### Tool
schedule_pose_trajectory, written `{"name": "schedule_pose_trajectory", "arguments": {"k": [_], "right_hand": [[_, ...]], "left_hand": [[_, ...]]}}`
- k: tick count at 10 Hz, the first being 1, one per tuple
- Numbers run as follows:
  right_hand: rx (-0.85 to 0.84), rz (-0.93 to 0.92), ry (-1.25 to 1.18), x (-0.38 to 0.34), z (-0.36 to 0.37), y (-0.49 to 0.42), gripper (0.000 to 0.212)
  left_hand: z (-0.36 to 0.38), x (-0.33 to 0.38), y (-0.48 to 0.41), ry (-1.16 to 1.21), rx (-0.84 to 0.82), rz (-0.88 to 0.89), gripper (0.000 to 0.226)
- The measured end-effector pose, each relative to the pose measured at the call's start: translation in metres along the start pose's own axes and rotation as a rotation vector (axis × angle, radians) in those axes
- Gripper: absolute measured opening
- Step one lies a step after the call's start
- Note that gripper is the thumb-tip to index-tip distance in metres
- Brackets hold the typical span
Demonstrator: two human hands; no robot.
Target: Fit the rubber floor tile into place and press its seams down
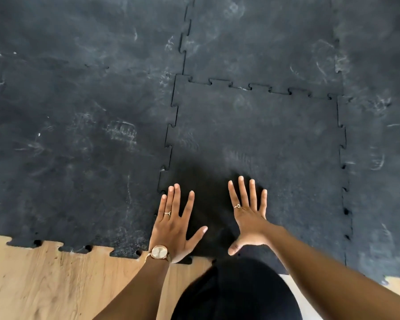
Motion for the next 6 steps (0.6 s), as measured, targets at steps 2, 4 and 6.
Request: {"name": "schedule_pose_trajectory", "arguments": {"k": [2,4,6], "right_hand": [[-0.074,0.002,0.033,-0.009,-0.013,0.013,0.172],[-0.014,-0.027,0.020,-0.006,-0.005,0.012,0.175],[0.261,0.070,0.025,-0.007,-0.014,0.046,0.150]], "left_hand": [[-0.004,0.001,-0.003,0.002,-0.064,0.014,0.089],[-0.004,0.001,-0.005,-0.044,-0.093,0.011,0.087],[-0.040,-0.003,-0.013,0.074,-0.352,0.010,0.076]]}}
Point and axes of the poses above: each hand's wrist, its own y-axis away from the middle knuckle, its own z-axis out of the palm, x = y × z, the point moved 6 cm from there along -y, towards the middle knuckle, and after that the axes turned 14 degrees about z, right-handed, at the moved point
